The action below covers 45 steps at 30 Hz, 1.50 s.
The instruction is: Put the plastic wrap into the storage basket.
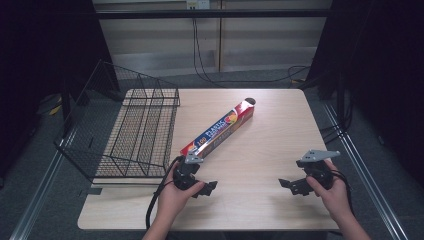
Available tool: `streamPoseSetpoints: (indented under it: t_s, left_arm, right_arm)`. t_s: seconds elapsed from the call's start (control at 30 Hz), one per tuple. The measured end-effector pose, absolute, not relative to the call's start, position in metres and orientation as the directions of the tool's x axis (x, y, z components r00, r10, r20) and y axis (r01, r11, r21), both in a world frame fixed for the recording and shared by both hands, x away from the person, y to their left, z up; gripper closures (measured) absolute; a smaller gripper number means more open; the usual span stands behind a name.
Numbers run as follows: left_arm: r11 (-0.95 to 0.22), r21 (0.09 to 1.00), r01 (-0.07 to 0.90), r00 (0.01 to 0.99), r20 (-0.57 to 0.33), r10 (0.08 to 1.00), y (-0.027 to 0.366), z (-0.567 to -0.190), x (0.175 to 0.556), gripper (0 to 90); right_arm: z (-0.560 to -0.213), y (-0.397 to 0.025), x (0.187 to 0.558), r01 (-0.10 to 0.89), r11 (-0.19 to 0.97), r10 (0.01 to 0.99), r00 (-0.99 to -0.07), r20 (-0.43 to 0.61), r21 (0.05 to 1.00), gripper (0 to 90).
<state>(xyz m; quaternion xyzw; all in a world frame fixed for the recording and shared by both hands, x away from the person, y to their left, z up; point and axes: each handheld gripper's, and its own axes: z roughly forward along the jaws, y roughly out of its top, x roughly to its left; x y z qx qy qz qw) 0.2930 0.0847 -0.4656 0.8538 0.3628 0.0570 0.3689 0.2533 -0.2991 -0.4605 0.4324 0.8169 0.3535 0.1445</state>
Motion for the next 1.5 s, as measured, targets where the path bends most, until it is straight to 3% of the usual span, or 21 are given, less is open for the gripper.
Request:
streamPoseSetpoints:
  t_s: [0.83, 1.1, 1.5]
  left_arm:
    - [-0.485, 0.662, 0.572, 0.738, -0.157, 0.656, 0.078, -0.444, 0.302, 3.7]
    - [-0.514, 0.647, 0.563, 0.761, -0.163, 0.628, 0.066, -0.434, 0.319, 3.2]
    - [-0.483, 0.635, 0.603, 0.729, -0.193, 0.656, 0.054, -0.416, 0.345, 3.3]
  right_arm:
    - [-0.466, -0.277, 0.234, 0.572, 0.43, 0.775, -0.631, 0.04, 0.698, 2.0]
    - [-0.471, -0.279, 0.238, 0.575, 0.426, 0.78, -0.625, 0.038, 0.699, 2.1]
    - [-0.472, -0.278, 0.24, 0.567, 0.44, 0.772, -0.635, 0.03, 0.697, 2.3]
